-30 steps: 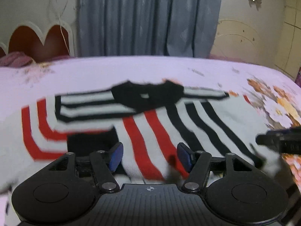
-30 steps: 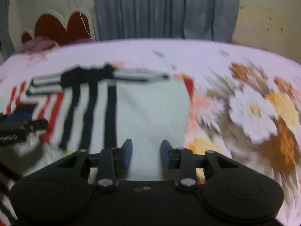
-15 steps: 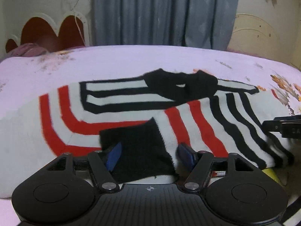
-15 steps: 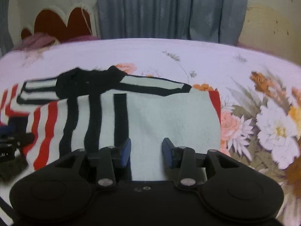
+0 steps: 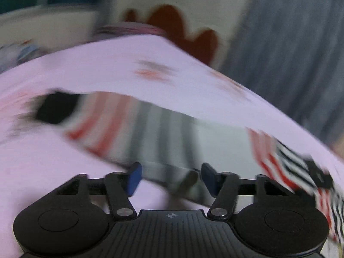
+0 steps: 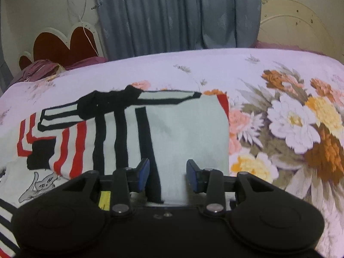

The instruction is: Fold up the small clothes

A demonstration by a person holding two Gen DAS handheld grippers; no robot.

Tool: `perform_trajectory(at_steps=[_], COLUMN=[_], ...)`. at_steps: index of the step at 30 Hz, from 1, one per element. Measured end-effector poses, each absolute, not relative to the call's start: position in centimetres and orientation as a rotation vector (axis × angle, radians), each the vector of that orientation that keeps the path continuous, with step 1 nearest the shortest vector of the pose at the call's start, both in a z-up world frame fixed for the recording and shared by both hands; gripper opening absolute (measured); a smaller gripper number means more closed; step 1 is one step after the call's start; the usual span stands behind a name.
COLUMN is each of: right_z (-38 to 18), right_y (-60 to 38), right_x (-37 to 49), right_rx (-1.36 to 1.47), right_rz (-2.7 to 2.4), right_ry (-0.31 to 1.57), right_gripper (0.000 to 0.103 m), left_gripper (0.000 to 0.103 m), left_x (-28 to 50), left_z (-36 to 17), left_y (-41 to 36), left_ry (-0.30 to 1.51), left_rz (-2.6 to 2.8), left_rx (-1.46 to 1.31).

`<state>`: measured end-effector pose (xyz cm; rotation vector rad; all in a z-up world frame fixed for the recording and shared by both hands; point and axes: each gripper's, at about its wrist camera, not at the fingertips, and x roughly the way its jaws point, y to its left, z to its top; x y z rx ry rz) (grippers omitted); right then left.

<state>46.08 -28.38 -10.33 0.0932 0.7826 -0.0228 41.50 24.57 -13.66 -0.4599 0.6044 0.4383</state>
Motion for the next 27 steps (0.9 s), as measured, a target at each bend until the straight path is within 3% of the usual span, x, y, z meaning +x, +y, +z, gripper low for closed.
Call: perform_trajectory(at_steps=[3,11,12,13,14,20,27], right_z=[-10.5,-9.3,-9.3,-9.2,-9.3,-9.5,-9.8], right_y=[-27.7,-24.8,-24.6,-24.3,-24.2,-24.8,-24.9], right_x=[46.0,46.5,46.6,46.6,46.6,47.1,48.1], right_rx=[0.086,0.071,0.07,0.069,0.067,0.091,0.142], right_rz=[-0.031,-0.036,-0.037,-0.038,-0.041,-0.07,-0.075], right_ry=[0.795,0.772,0.77,0.77,0.773,0.782,0.78], right_gripper=[0.036,0.036,0.036,0.036,0.036,0.036,0.036], left_gripper=[0.046,0.042,0.038,0.015,0.004,0.003,0.004], left_x=[39.6,39.6,40.0,40.6,41.4,44.8,51.5], left_z=[-14.7,-17.7,-18.1,-18.4,-18.8,-16.6,-12.0], left_y=[30.0,38.2,38.5,38.9,39.3,35.5,23.1], left_ry=[0.59,0.455,0.447,0.447,0.462,0.432,0.472], left_rz=[0.538,0.573,0.571,0.56,0.531,0.418,0.114], left_rx=[-0.58,-0.885,-0.898,-0.91,-0.927,-0.781,-0.537])
